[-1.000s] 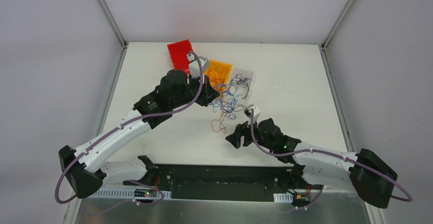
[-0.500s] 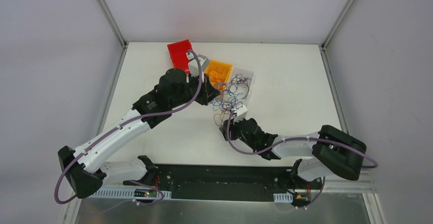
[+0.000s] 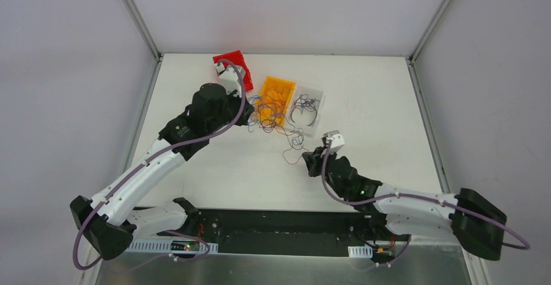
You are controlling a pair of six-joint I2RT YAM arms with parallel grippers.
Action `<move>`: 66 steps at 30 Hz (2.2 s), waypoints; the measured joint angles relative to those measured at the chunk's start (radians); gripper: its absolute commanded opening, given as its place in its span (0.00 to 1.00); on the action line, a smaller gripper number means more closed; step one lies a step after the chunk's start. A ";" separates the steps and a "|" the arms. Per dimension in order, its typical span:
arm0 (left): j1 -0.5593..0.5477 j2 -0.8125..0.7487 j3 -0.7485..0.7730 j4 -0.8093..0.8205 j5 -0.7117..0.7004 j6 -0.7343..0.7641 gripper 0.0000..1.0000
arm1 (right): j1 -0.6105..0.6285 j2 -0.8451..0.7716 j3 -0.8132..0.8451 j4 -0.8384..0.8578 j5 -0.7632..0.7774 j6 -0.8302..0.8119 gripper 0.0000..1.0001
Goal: Untangle the cables
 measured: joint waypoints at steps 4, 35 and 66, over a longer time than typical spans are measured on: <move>0.064 -0.061 -0.034 -0.043 -0.129 0.013 0.00 | -0.019 -0.257 -0.011 -0.218 0.128 0.080 0.00; 0.121 -0.237 -0.203 -0.306 -0.622 -0.264 0.57 | -0.595 -0.416 0.335 -0.948 -0.040 0.329 0.00; 0.046 -0.131 -0.267 0.397 0.412 0.068 0.96 | -0.617 0.029 1.219 -1.036 -0.896 0.198 0.00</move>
